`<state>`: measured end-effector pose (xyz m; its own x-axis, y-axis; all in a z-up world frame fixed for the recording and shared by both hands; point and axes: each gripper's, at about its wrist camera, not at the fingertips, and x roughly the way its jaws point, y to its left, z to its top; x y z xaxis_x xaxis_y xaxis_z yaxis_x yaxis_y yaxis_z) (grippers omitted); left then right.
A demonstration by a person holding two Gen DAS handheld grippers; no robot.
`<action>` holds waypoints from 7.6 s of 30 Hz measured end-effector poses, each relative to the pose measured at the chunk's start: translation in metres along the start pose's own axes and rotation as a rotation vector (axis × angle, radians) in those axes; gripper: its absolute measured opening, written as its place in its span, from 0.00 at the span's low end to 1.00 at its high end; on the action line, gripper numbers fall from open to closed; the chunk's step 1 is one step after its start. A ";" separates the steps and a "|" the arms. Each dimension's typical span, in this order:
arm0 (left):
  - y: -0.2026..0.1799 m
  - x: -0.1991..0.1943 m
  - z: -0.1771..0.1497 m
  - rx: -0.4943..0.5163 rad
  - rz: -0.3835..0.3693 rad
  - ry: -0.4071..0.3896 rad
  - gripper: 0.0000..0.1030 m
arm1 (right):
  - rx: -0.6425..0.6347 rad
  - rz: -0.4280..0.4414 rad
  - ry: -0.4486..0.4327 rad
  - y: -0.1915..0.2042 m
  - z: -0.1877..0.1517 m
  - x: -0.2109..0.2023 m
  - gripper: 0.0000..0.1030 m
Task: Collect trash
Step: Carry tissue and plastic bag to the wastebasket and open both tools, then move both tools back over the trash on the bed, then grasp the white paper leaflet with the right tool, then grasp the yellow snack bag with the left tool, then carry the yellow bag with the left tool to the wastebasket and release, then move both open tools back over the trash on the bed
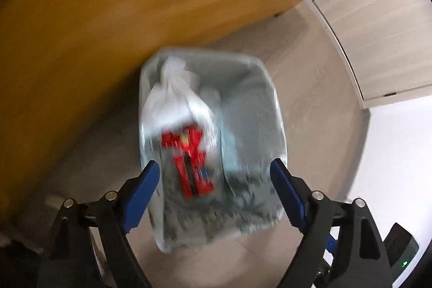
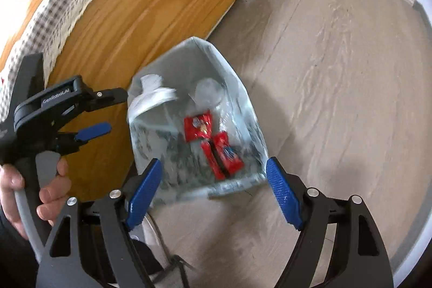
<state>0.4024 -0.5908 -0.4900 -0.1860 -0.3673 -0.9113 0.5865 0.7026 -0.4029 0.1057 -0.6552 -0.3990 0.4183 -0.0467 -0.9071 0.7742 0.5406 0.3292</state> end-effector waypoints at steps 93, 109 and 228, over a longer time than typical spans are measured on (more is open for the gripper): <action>0.444 -0.466 -0.213 -0.709 0.157 -0.724 0.84 | -1.186 0.468 0.257 0.633 -0.158 -0.006 0.54; 0.447 -0.476 -0.198 -0.693 0.046 -0.777 0.81 | -0.876 0.381 -0.164 0.541 -0.055 -0.092 0.00; 0.101 -0.381 -0.135 0.227 0.147 -0.637 0.85 | -0.618 -0.014 -0.335 0.223 -0.010 -0.173 0.63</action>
<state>0.4265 -0.2978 -0.1946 0.3667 -0.6134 -0.6995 0.7335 0.6531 -0.1882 0.2011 -0.5184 -0.1714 0.6111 -0.2602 -0.7476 0.4103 0.9118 0.0181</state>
